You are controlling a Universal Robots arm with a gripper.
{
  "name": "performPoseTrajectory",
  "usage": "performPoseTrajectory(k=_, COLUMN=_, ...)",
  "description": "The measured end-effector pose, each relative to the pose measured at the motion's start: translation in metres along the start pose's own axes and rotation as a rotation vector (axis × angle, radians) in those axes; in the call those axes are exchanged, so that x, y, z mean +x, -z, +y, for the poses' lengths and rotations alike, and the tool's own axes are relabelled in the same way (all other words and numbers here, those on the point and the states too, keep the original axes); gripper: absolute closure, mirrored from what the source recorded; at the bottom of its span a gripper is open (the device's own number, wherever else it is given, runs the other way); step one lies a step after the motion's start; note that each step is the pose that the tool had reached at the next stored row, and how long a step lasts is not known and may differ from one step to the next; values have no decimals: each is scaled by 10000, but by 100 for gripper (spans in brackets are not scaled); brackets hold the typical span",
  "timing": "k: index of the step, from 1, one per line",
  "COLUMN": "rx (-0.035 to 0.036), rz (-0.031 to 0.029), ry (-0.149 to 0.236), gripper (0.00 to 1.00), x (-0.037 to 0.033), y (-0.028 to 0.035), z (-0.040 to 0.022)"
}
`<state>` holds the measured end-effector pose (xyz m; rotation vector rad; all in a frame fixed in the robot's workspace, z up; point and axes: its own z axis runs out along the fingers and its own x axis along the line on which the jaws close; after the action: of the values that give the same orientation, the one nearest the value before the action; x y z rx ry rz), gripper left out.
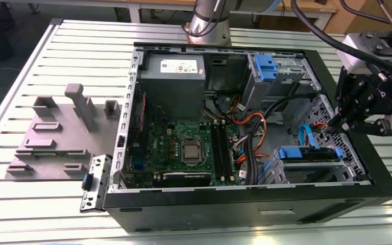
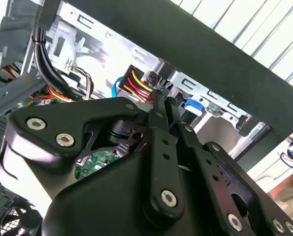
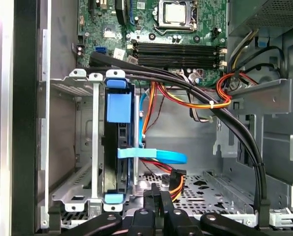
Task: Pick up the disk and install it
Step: 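Insert the second disk wire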
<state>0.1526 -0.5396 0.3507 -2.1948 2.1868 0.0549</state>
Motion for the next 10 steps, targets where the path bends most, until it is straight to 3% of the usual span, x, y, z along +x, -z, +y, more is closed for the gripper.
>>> performPoseTrajectory(k=10, rx=36, rz=-2, ry=7, gripper=83, x=158, y=-5, z=68)
